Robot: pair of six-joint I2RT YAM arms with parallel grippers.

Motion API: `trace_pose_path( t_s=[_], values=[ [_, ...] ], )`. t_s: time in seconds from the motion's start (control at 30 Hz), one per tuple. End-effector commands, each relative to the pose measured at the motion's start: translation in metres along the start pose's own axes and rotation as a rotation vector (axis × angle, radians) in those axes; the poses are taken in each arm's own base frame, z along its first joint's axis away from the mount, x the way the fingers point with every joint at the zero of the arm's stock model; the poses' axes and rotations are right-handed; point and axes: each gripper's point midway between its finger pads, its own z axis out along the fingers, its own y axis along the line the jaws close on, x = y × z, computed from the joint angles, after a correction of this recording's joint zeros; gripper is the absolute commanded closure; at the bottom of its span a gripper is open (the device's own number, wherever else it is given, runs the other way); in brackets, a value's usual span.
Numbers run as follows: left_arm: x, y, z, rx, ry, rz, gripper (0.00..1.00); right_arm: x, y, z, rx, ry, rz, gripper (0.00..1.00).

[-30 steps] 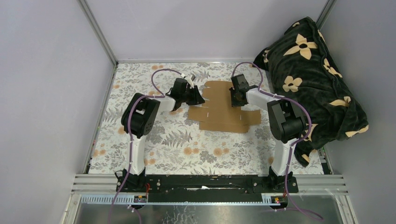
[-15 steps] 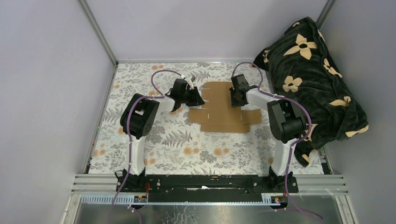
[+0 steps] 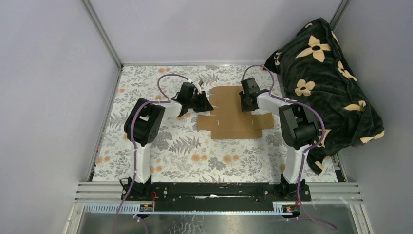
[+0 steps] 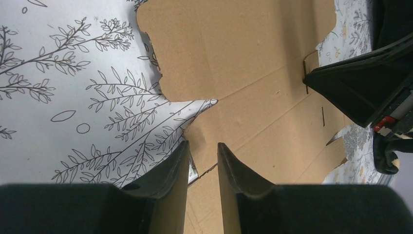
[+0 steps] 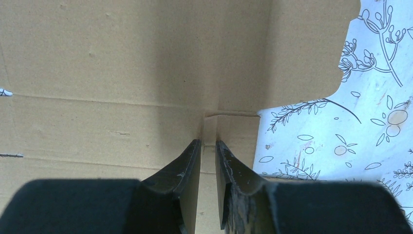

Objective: Fold the paper box
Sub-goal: Fold the paper box at the center of the board.

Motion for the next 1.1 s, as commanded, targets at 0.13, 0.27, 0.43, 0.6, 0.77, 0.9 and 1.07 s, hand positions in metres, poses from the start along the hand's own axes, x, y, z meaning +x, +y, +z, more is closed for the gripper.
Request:
trace_pose_path(
  t_s=[0.13,0.27,0.43,0.6,0.77,0.9,1.07],
  values=[
    [-0.021,-0.039,-0.011,0.087,-0.033,0.012,0.66,0.091,0.007,0.013,-0.024,0.287,-0.014,0.75],
    [-0.027,-0.044,-0.012,0.101,-0.044,0.006,0.66,0.091,0.007,0.013,-0.026,0.289,-0.016,0.75],
    [-0.028,-0.05,-0.009,0.116,-0.044,0.002,0.66,0.091,0.007,0.013,-0.029,0.289,-0.017,0.75],
    [-0.029,-0.057,-0.006,0.13,-0.046,0.002,0.66,0.093,0.006,0.014,-0.025,0.29,-0.018,0.75],
    [-0.026,-0.064,-0.001,0.14,-0.041,0.003,0.66,0.094,0.007,0.013,-0.032,0.29,-0.015,0.75],
    [-0.022,-0.068,0.004,0.148,-0.035,0.001,0.66,0.096,0.008,0.014,-0.035,0.293,-0.012,0.75],
    [-0.013,-0.071,0.013,0.151,-0.018,0.002,0.66,0.097,0.009,0.014,-0.04,0.294,-0.008,0.75]
  ],
)
